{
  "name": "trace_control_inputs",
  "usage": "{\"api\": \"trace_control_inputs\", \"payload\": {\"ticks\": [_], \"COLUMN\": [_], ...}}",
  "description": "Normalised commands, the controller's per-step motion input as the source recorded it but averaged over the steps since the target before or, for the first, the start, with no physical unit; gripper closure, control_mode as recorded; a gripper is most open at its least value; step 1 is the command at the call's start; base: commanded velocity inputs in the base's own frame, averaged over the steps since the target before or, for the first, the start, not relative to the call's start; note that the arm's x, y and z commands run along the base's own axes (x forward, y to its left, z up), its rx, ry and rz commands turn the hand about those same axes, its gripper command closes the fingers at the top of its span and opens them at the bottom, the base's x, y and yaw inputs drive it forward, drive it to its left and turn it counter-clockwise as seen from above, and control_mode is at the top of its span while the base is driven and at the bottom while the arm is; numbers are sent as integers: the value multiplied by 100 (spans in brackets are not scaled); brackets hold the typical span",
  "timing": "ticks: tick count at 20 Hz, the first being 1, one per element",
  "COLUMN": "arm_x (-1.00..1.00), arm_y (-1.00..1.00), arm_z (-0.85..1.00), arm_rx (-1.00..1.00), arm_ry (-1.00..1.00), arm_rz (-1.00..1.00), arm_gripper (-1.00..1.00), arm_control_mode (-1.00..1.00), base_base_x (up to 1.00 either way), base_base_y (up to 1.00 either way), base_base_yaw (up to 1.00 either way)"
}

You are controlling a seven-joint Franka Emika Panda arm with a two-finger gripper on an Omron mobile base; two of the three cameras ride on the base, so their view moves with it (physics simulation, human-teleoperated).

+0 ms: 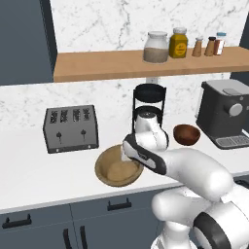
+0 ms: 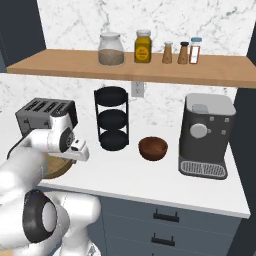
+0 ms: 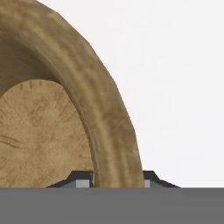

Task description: Pick up the bowls on the counter and stack them on top of one another in the open cabinet. Place the smaller bowl on top of the larger bowl.

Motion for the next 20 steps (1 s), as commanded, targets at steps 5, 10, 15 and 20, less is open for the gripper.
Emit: {"api": "trace_control_inputs", "payload": {"ticks": [5, 10, 15, 20], "arm_x": [-56, -58, -35, -14], "arm_y": [0, 0, 0, 0], "arm_z": [92, 100, 100, 100], "arm_rx": [1, 5, 9, 10], "arm_ry": [-18, -12, -9, -3], "arm_rz": [0, -4, -12, -25], "arm_gripper": [100, 100, 100, 100], "arm_control_mode": [-100, -100, -100, -100], "base_base_x": [0, 0, 0, 0], "base_base_y": [0, 0, 0, 0], "base_base_yaw": [0, 0, 0, 0]}}
